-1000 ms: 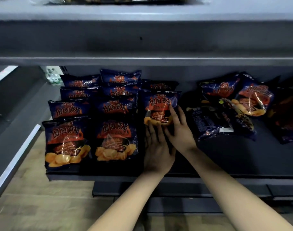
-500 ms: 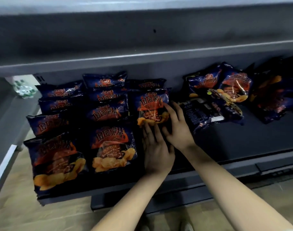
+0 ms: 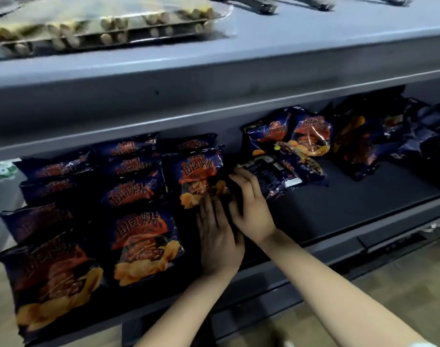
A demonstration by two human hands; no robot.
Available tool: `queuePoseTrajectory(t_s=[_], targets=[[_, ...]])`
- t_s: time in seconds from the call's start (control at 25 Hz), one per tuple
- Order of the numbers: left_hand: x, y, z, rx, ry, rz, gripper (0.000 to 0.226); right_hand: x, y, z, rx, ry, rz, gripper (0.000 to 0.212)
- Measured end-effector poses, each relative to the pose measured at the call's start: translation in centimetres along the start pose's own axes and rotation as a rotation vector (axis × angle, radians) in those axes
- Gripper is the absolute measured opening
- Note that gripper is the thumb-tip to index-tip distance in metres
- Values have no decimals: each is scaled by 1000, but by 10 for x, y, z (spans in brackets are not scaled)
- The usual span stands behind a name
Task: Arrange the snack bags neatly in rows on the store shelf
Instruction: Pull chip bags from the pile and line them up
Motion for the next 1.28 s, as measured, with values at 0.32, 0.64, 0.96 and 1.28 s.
queuePoseTrajectory(t_s=[0.32,0.64,0.96,1.28], targets=[[-97,1,55,-11,-157,-191,82,-54,139,5,-218,45,-146,49],[-146,-34,104,251,156,-917,82,-141,141,-10,480,-235,-164,83],[-142,-59,105,-107,471,-908,75,-160,140,-44,731,-86,-347,90],[-146,-62,94,-205,560,-982,55,-163,151,-60,759,-39,-245,79]])
Point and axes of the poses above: each hand's wrist, its own z-axis towards the middle knuckle, its own y-axis out of the back of the hand, x = y × z, the point moved 5 cm from there along z, towards the middle knuckle, and after that the axes turned 5 degrees about x, right-handed, at the moved point
